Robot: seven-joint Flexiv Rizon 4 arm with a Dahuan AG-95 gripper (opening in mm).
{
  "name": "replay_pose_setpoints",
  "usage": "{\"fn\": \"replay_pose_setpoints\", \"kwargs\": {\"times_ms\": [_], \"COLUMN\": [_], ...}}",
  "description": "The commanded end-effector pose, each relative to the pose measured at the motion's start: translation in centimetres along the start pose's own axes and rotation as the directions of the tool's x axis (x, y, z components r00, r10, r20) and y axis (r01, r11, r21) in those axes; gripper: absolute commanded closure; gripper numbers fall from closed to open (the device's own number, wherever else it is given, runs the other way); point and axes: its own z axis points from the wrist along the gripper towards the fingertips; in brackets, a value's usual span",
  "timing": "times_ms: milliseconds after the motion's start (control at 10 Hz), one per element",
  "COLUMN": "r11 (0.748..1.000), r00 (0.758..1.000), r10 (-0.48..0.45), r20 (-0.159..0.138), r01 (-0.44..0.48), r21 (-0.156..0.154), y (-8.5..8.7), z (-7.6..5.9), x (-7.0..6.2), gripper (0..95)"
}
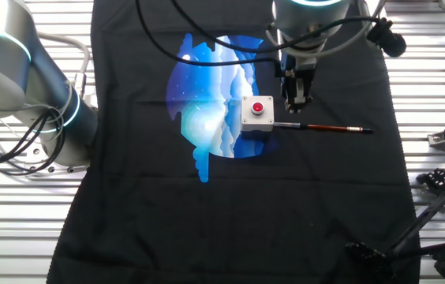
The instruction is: Place the brush on the pen rack
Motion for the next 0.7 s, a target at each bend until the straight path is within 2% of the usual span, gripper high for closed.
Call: {"fn": "replay_pose_setpoints", "kwargs": {"times_ms": [100,700], "r11": [1.000,1.000], "r00": [1.000,1.000], "r10": [-0.002,-0.006], "r20": [0.012,0.024], "r01": [0.002,0.006], "r21": [-0.001,0.002], "y": [-0.04,-0.04], "z": [-0.15,-0.15], "x": [0.05,0.04], "gripper": [95.0,95.0]}}
